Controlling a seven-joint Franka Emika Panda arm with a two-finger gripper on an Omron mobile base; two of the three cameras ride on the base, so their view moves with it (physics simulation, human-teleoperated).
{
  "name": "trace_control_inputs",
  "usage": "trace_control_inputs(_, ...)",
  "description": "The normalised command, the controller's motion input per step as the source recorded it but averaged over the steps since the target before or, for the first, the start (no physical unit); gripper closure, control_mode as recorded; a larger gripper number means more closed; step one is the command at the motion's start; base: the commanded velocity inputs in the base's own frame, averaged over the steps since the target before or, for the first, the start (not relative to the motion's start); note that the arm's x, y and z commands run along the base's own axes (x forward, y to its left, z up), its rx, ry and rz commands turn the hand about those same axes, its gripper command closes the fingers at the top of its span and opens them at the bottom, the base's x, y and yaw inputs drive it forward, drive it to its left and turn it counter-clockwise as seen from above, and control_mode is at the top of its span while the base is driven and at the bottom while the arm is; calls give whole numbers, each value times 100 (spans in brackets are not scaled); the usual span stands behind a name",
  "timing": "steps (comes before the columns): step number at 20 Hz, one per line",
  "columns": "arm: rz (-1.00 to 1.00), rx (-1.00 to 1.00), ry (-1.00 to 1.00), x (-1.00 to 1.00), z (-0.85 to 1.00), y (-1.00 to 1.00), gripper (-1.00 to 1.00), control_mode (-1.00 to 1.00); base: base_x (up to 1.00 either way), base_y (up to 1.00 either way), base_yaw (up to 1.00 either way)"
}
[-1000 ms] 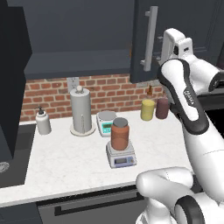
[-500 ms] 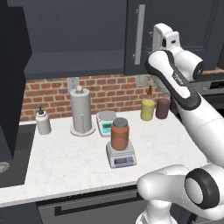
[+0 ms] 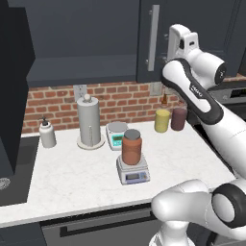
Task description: Pick the honey bottle and place it on the digital scale for weighing, and close the cabinet.
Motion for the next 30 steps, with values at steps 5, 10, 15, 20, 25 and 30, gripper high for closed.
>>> trace_control_inputs(5, 0, 1, 0, -83, 4, -31, -100, -100, 0, 0, 0)
trace_control_inputs(10, 0, 8, 1, -100, 13, -28, -100, -100, 0, 0, 0)
trace_control_inputs(15, 0, 0, 3, -100, 24, 0, -100, -100, 0, 0, 0)
trace_control_inputs(20, 0, 0, 4, -99, 11, 0, -100, -100, 0, 0, 0)
trace_control_inputs(25, 0, 0, 0, -71, 0, 0, -100, -100, 0, 0, 0)
trace_control_inputs(30, 0, 0, 0, -30, 0, 3, -100, -100, 0, 0, 0)
